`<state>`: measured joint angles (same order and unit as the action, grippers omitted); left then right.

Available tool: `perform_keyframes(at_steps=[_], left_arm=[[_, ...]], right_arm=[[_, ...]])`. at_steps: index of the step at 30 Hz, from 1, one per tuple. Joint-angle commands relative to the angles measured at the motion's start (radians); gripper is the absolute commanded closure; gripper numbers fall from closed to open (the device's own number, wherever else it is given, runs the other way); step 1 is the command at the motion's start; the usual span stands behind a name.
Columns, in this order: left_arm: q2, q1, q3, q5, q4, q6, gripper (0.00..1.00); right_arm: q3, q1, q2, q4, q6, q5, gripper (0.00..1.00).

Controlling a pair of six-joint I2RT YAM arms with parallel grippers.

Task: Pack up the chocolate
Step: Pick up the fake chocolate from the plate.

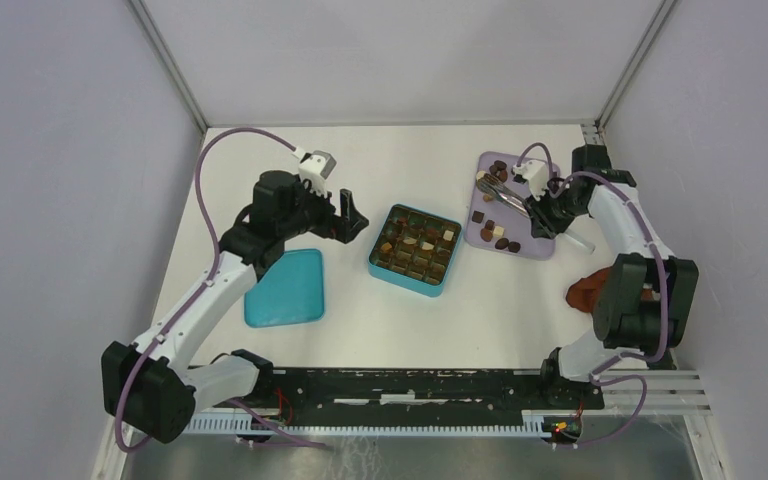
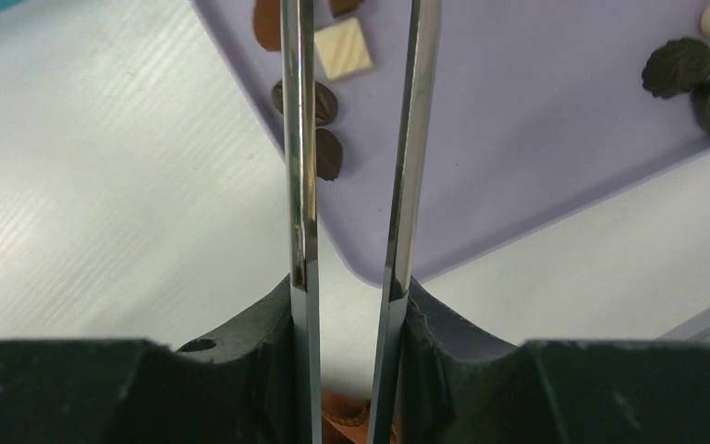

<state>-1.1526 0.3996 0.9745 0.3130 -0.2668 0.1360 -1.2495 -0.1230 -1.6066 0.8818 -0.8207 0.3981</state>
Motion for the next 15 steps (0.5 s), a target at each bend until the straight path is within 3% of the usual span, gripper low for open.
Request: perform_keyframes(at_steps=[1, 7, 15], left_arm=[[0.074, -0.004, -0.104, 0.041, 0.127, 0.128, 0.00], [0.092, -0.004, -0.201, 0.017, 0.248, 0.200, 0.01], [0.005, -0.003, -0.203, 0.031, 0.264, 0.216, 0.08]], right_arm=[[0.029, -0.001, 0.100, -0.013, -0.051, 0.160, 1.00], [0.081, 0.064, 0.152, 0.017, -0.100, 0.243, 1.00], [0.104, 0.291, 0.160, 0.021, -0.046, 0.207, 1.00]])
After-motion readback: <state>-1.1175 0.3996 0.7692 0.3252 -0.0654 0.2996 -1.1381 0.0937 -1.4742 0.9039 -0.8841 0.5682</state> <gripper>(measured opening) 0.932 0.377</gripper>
